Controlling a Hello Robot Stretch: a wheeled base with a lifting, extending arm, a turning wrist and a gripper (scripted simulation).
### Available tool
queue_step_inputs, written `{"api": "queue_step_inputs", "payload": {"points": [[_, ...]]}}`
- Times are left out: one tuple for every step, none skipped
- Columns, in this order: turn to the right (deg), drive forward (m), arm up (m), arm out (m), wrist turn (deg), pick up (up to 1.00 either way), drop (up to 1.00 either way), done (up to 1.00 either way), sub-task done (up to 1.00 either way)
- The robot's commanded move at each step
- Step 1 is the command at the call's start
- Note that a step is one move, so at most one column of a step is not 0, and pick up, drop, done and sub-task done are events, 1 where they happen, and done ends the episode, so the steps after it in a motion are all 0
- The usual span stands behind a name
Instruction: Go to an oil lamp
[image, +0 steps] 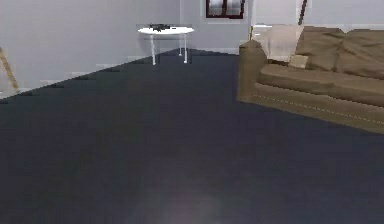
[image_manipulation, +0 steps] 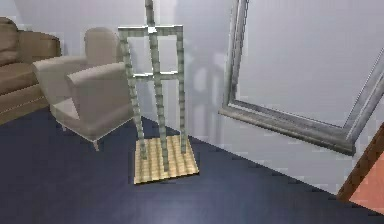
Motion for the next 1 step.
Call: {"api": "queue_step_inputs", "payload": {"points": [[3.0,0.0,0.0,0.0,0.0,0.0,0.0,0.0,0.0]]}}
